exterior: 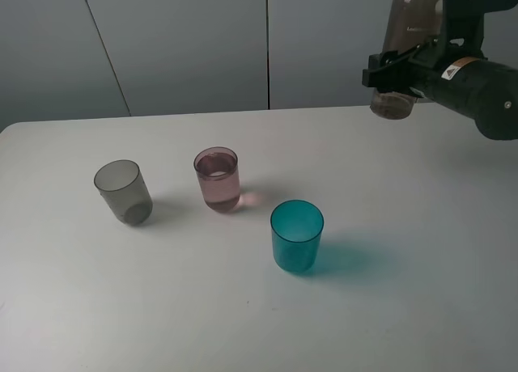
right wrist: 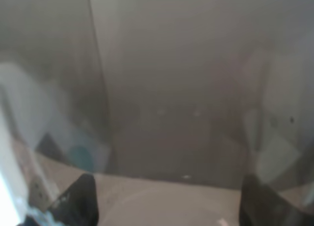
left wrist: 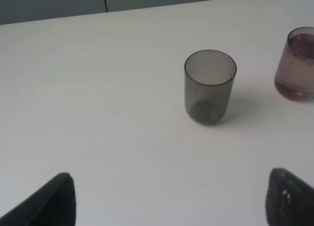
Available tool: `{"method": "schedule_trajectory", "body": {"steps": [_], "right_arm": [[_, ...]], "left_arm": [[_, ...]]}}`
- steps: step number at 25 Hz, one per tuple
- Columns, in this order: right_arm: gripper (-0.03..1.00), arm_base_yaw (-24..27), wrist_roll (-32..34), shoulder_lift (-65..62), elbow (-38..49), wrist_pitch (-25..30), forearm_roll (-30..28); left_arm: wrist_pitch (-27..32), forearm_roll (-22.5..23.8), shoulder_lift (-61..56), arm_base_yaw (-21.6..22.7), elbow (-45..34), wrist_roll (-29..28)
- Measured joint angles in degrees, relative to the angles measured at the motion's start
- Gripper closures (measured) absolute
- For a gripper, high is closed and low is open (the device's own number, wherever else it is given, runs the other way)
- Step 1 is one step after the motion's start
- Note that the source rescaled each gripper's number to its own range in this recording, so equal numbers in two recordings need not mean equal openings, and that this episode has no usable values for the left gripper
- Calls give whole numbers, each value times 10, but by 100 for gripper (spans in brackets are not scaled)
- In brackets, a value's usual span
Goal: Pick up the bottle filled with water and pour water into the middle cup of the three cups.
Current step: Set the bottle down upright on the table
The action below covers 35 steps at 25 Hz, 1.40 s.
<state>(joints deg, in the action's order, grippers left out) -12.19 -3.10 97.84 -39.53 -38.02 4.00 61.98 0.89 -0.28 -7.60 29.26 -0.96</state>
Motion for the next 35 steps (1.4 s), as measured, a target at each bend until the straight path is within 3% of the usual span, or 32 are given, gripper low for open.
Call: {"method": "schedule_trajectory", "body": {"steps": [5, 16, 35], "right_arm": [[97, 0, -34, 35, 29, -52, 29], [97, 1, -21, 150, 25, -168, 43], [97, 1, 5, 252, -21, -205, 43]], "left_arm": [[0, 0, 0, 0, 0, -1], [0, 0, 0, 0, 0, -2], [0, 0, 0, 0, 0, -2]]}}
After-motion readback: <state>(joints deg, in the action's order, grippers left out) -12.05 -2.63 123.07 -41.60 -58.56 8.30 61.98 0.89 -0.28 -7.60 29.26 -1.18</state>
